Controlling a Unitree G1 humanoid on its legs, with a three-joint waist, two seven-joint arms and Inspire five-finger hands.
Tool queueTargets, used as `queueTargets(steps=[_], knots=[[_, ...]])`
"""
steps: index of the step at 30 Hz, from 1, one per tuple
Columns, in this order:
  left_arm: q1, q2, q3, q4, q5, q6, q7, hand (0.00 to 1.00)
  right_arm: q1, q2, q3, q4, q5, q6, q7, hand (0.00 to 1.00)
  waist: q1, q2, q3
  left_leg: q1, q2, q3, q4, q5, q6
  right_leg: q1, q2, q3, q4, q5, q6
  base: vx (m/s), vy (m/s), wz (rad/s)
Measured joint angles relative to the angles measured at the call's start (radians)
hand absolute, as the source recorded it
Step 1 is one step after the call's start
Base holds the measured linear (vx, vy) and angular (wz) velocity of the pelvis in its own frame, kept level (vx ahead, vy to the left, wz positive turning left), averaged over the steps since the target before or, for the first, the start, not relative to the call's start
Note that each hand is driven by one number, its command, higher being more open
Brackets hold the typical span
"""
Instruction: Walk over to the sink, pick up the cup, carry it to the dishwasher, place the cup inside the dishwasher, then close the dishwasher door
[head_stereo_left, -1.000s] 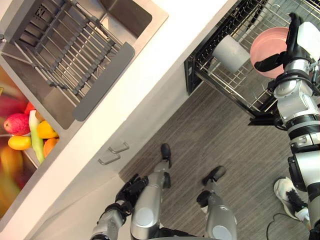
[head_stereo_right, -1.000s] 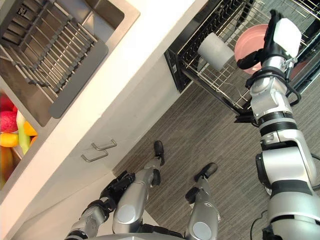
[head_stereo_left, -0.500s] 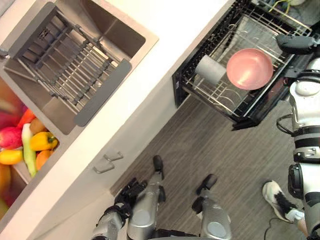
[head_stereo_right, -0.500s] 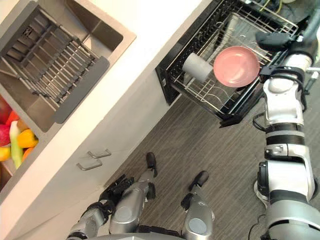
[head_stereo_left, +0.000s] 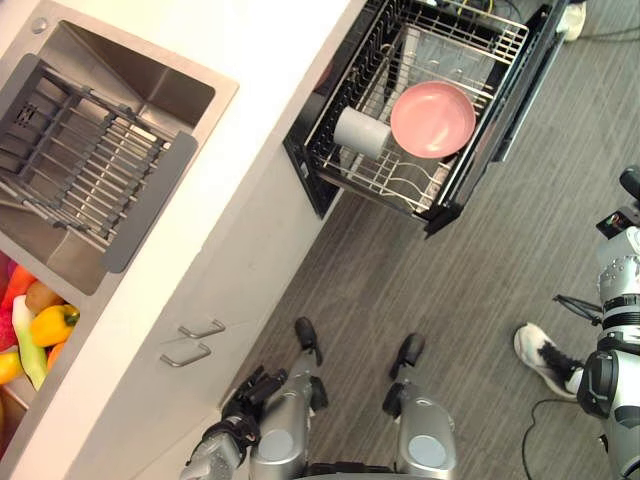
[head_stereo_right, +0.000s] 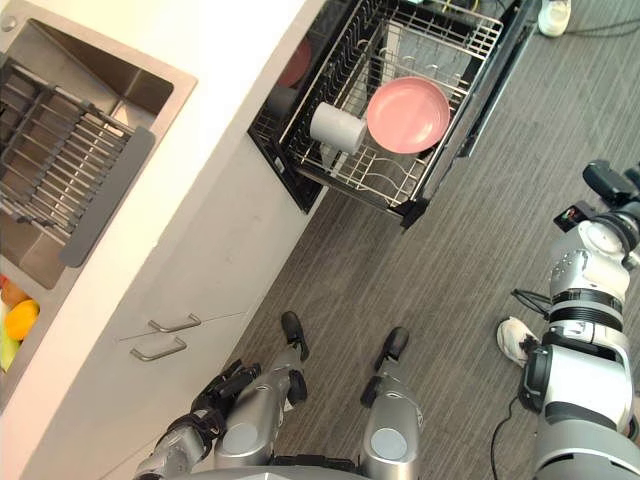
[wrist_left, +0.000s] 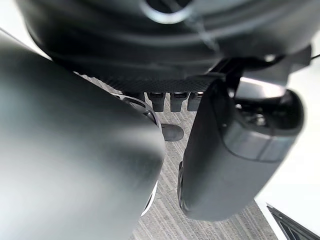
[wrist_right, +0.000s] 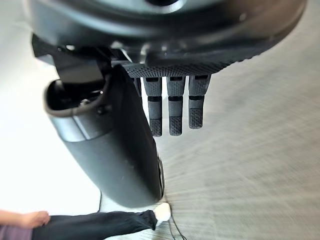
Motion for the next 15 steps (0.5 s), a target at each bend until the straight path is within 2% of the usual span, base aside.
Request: queueTargets(steps=[1, 3, 4, 5, 8, 11, 15], knots=[[0.0, 0.0, -0.011, 0.0, -0.004, 0.0, -0.002, 1.0, 0.0, -0.005, 0.0, 0.005, 0.042, -0.003, 0.019, 0.0, 0.001, 0.009, 0.001, -0.004, -0.002, -0.001, 0.0, 0.001, 0.002, -0.004, -0.001, 0.0, 0.0, 0.001, 0.001, 0.03, -0.011, 0.04], [-0.001, -0.012, -0.034, -0.002, -0.017, 0.0, -0.007, 1.0, -0.011, -0.011, 0.003, 0.015, 0.136, -0.009, 0.097, 0.0, 0.01, 0.05, -0.001, -0.024, -0.009, -0.007, 0.005, 0.004, 0.006, -0.026, -0.01, -0.001, 0.008, 0.004, 0.002, 0.03, -0.004, 0.06], [-0.002, -0.015, -0.046, -0.002, -0.024, -0.001, -0.007, 1.0, -0.018, -0.012, 0.005, 0.016, 0.151, -0.009, 0.114, 0.0, 0.015, 0.06, 0.0, -0.028, -0.011, -0.009, 0.005, 0.005, 0.006, -0.031, -0.012, 0.0, 0.011, 0.004, 0.002, 0.04, -0.003, 0.05], [-0.005, -0.018, -0.065, -0.002, -0.032, -0.001, -0.008, 1.0, -0.033, -0.018, 0.012, 0.02, 0.171, -0.01, 0.14, 0.0, 0.026, 0.083, -0.003, -0.039, -0.015, -0.013, 0.005, 0.006, 0.008, -0.044, -0.015, 0.0, 0.015, 0.005, 0.003, 0.0, 0.0, 0.0], [-0.016, -0.025, -0.106, -0.002, -0.052, 0.0, -0.011, 1.0, -0.076, -0.02, 0.044, 0.021, 0.184, -0.01, 0.196, 0.0, 0.052, 0.127, -0.003, -0.059, -0.022, -0.039, 0.005, 0.009, 0.011, -0.064, -0.023, -0.005, 0.025, 0.005, 0.003, 0.02, -0.012, 0.08], [-0.026, -0.026, -0.134, -0.004, -0.071, 0.0, -0.012, 1.0, -0.114, -0.02, 0.089, 0.018, 0.189, -0.008, 0.236, 0.0, 0.085, 0.14, -0.008, -0.081, -0.031, -0.051, 0.005, 0.012, 0.015, -0.087, -0.034, -0.008, 0.036, 0.004, 0.004, 0.02, -0.004, 0.1], [-0.035, -0.026, -0.145, -0.003, -0.083, 0.002, -0.012, 1.0, -0.151, -0.026, 0.089, 0.009, 0.188, 0.002, 0.214, 0.0, 0.102, 0.142, -0.009, -0.095, -0.058, -0.091, 0.005, 0.012, 0.015, -0.095, -0.067, -0.031, 0.069, -0.009, 0.019, 0.02, 0.024, 0.23]])
